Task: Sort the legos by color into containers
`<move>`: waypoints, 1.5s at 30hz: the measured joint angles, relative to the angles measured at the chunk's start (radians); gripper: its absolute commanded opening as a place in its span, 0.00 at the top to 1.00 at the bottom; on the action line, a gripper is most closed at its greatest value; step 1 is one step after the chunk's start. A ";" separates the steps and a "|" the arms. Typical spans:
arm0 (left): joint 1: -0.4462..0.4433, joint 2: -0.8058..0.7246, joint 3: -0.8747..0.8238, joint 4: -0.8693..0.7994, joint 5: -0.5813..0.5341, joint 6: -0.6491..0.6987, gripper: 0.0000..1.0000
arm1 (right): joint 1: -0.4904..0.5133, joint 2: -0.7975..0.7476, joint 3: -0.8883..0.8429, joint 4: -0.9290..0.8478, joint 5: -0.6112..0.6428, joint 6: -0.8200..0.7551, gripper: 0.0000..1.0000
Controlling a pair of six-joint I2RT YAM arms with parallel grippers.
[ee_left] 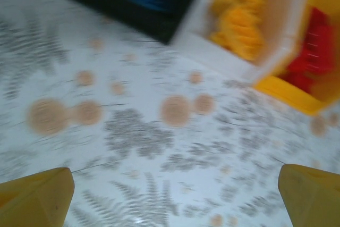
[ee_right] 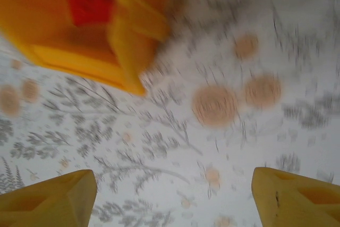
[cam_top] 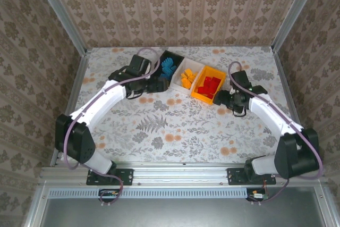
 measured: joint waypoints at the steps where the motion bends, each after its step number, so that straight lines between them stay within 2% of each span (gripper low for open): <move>1: 0.010 -0.013 -0.021 0.001 -0.037 -0.001 0.00 | 0.000 -0.034 -0.016 0.046 0.015 -0.050 0.13; 3: 0.016 -0.041 -0.058 0.018 -0.108 0.021 0.00 | 0.000 -0.089 -0.051 0.130 0.053 -0.141 0.07; 9: 0.013 -0.158 -0.198 0.134 -0.279 0.188 0.00 | -0.053 -0.142 -0.159 0.359 0.165 -0.362 0.06; 13: 0.020 -0.253 -0.349 0.257 -0.373 0.269 0.00 | -0.124 -0.107 -0.219 0.488 0.188 -0.418 0.05; 18: 0.053 -0.336 -0.504 0.401 -0.423 0.286 0.00 | -0.160 -0.021 -0.277 0.645 0.174 -0.447 0.00; 25: 0.154 -0.333 -0.531 0.488 -0.451 0.299 0.00 | -0.164 0.100 -0.310 0.832 0.116 -0.469 0.00; 31: 0.221 -0.257 -0.534 0.557 -0.450 0.366 0.00 | -0.164 0.154 -0.325 0.940 0.080 -0.475 0.00; 45: 0.364 -0.132 -0.578 0.781 -0.367 0.447 0.00 | -0.182 0.207 -0.330 1.046 0.044 -0.499 0.00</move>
